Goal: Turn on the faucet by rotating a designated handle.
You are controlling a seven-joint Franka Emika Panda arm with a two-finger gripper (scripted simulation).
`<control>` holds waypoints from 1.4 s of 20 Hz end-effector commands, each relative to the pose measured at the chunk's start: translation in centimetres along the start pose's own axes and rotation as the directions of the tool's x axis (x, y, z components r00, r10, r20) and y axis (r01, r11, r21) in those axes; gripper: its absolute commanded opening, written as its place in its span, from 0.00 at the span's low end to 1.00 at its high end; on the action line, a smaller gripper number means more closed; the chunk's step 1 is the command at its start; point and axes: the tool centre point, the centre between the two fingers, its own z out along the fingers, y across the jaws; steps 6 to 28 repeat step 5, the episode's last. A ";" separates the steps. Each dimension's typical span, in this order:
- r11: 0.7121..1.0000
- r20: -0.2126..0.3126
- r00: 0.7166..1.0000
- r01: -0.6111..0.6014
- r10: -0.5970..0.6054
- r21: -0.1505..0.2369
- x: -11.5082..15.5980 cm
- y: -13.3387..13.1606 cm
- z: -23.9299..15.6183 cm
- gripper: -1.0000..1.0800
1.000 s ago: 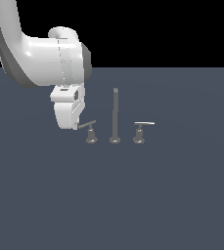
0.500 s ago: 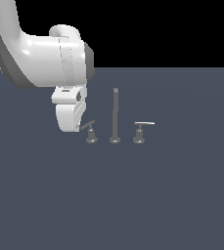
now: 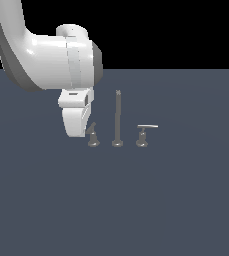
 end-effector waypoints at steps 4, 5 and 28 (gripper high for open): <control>0.999 -0.013 0.999 -0.043 0.043 -0.003 5.6 -0.6 -0.1 0.00; 0.999 -0.013 0.999 -0.043 0.043 -0.003 5.6 -0.6 -0.1 0.00; 0.999 -0.013 0.999 -0.043 0.043 -0.003 5.6 -0.6 -0.1 0.00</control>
